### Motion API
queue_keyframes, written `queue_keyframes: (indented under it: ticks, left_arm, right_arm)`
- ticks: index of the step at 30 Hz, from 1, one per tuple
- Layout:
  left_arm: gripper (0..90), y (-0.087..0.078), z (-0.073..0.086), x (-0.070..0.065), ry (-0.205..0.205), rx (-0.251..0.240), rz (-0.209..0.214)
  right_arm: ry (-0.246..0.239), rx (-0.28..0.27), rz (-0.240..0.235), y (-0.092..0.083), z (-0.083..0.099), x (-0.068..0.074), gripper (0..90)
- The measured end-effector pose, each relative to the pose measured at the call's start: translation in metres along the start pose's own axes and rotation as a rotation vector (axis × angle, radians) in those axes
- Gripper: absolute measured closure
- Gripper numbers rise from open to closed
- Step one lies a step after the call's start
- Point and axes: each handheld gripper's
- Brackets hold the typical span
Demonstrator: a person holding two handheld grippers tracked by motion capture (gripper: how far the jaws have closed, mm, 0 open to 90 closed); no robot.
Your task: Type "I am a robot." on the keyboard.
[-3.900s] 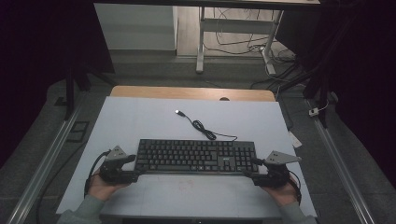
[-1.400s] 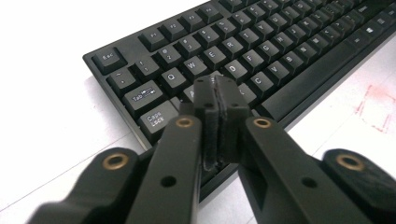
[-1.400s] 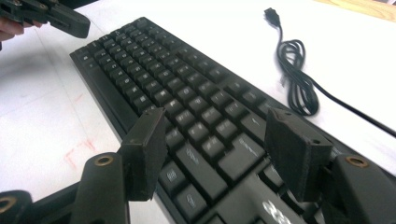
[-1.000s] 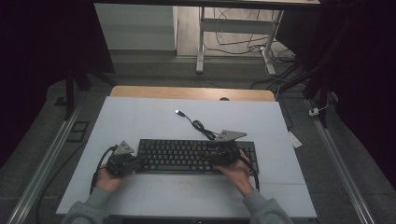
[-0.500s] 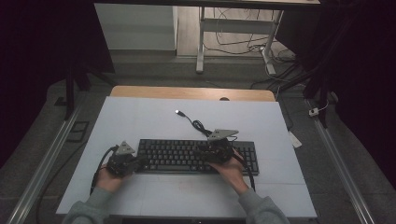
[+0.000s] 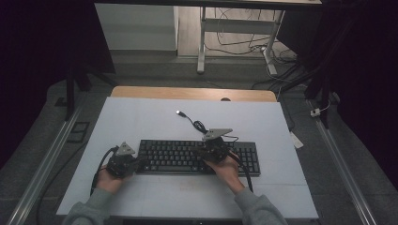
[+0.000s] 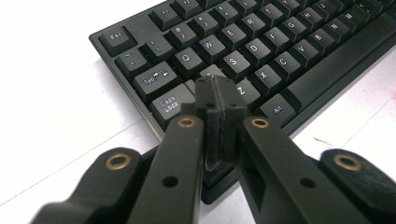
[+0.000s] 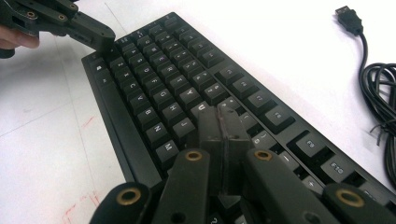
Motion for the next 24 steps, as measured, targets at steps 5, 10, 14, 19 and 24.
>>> queue_keyframes:
  ticks: [5, 10, 14, 19, 24]
  left_arm:
    - [88.7, 0.002, 0.000, -0.001, 0.005, 0.008, 0.001]
    - [88.7, 0.003, 0.001, -0.001, 0.004, 0.013, 0.001]
    - [88.7, 0.003, 0.001, -0.001, 0.004, 0.013, 0.002]
    - [88.7, 0.003, 0.001, -0.001, 0.004, 0.013, 0.003]
    - [88.7, 0.003, 0.001, -0.001, 0.005, 0.013, 0.003]
  right_arm:
    - [-0.007, 0.003, 0.002, 0.005, -0.001, 0.001, 89.7]
    - [-0.007, 0.007, 0.003, 0.010, 0.000, 0.001, 89.6]
    - [-0.004, 0.018, 0.007, 0.016, 0.001, 0.001, 89.6]
    - [-0.014, 0.032, 0.006, 0.024, 0.002, 0.003, 89.6]
    - [-0.026, 0.049, 0.012, 0.031, 0.003, 0.004, 89.6]
Point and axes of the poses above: each handheld gripper's, and its own axes: y roughly forward along the jaws, z roughly out of its underside, x roughly to its left, and after that the axes turned 15 degrees about -x, right-handed
